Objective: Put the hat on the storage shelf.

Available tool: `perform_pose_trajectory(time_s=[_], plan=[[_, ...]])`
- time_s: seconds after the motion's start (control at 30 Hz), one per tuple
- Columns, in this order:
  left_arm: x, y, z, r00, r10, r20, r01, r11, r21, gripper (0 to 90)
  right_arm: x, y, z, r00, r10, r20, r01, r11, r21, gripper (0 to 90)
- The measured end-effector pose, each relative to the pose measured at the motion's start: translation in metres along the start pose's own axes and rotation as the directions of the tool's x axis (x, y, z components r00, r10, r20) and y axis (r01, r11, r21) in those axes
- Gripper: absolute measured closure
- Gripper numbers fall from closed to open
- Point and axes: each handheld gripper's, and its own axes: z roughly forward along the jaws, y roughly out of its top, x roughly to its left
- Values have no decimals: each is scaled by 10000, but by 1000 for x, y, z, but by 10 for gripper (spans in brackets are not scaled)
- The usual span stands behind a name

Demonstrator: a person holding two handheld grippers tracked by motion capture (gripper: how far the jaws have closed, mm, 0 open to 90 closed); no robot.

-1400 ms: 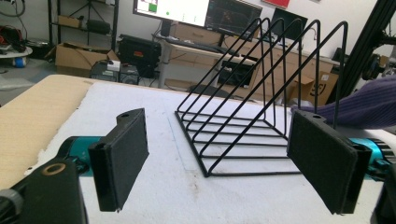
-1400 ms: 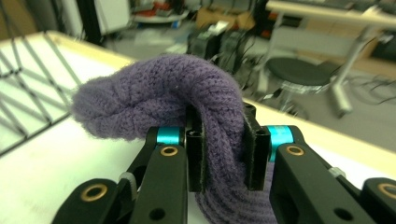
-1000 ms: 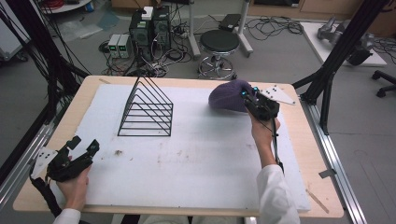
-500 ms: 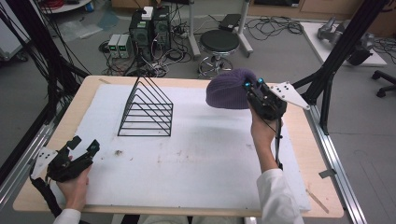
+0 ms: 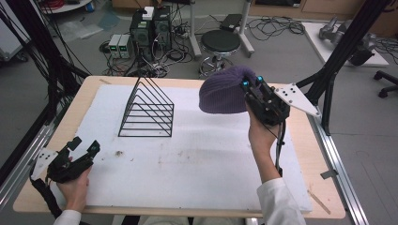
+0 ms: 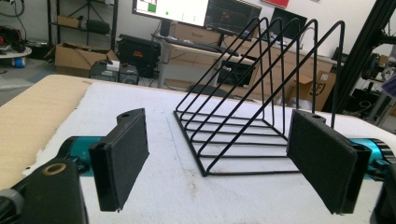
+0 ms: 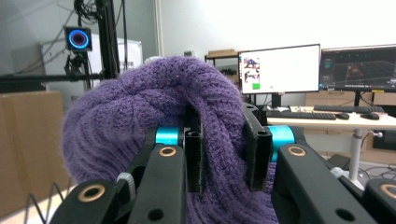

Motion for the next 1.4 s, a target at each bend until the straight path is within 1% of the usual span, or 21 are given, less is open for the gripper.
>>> perform_pose_trajectory(time_s=[0.13, 0.2, 0.27, 0.3, 0.33, 0.37, 0.47, 0.53, 0.57, 0.67, 0.73, 0.83, 0.93, 1.0, 1.1, 1.17, 1.3, 1.37, 1.4], plan=[[-1, 0, 0, 9999, 105, 21, -105, 9999, 20, 209, 11, 5, -8, 9998, 136, -131, -140, 9993, -339, 742], [-3, 0, 1, 9999, 98, 128, -99, 9999, 29, 209, 17, 7, -11, 9998, 137, -115, -143, 9987, -485, 741], [-6, 1, 1, 9997, 160, 195, -160, 9999, -20, 209, 21, 8, -12, 9996, 192, -230, -204, 9985, -517, 741], [-7, 3, 1, 9995, 219, 233, -218, 9997, -59, 208, 24, 8, -13, 9995, 213, -212, -223, 9985, -499, 741], [-8, 4, 1, 9993, 245, 267, -243, 9997, -92, 208, 29, 8, -14, 9995, 218, -245, -231, 9983, -529, 741], [-9, 6, 1, 9990, 293, 328, -289, 9995, -123, 208, 29, 8, -14, 9995, 218, -245, -231, 9983, -529, 741], [-12, 13, 1, 9981, 356, 501, -341, 9989, -310, 209, 36, 7, -14, 9991, 290, -310, -307, 9981, -540, 741], [-17, 19, 1, 9971, 524, 560, -487, 9967, -646, 213, 42, 7, -14, 9990, 333, -294, -348, 9979, -546, 741], [-19, 21, 1, 9965, 596, 590, -553, 9958, -727, 214, 44, 7, -13, 9990, 345, -290, -361, 9977, -579, 740], [-25, 26, 7, 9924, 734, 988, -652, 9943, -842, 213, 49, 6, -12, 9982, 542, -260, -558, 9964, -635, 737], [-28, 29, 10, 9897, 817, 1178, -715, 9935, -888, 212, 53, 5, -10, 9974, 680, -244, -694, 9956, -622, 736], [-32, 33, 15, 9878, 970, 1220, -842, 9908, -1060, 210, 58, 4, -9, 9971, 707, -275, -723, 9955, -615, 736], [-39, 37, 19, 9862, 1160, 1182, -1003, 9863, -1312, 208, 65, 1, -8, 9974, 700, -178, -712, 9944, -786, 731], [-44, 38, 22, 9849, 1265, 1180, -1085, 9830, -1482, 207, 68, -2, -8, 9973, 705, -206, -720, 9936, -873, 730], [-55, 40, 28, 9801, 1408, 1398, -1166, 9788, -1686, 207, 71, -5, -6, 9972, 720, -223, -737, 9937, -844, 730], [-64, 41, 32, 9753, 1475, 1644, -1179, 9771, -1773, 207, 74, -7, -4, 9962, 830, -269, -849, 9932, -801, 730], [-82, 42, 41, 9603, 1789, 2140, -1380, 9715, -1927, 212, 77, -8, -4, 9961, 820, -322, -843, 9934, -773, 730], [-91, 44, 44, 9515, 1954, 2376, -1477, 9677, -2044, 219, 80, -9, -4, 9962, 797, -343, -819, 9942, -696, 730], [-96, 46, 45, 9449, 2166, 2454, -1665, 9635, -2095, 227, 81, -9, -4, 9961, 825, -320, -845, 9941, -676, 730]])
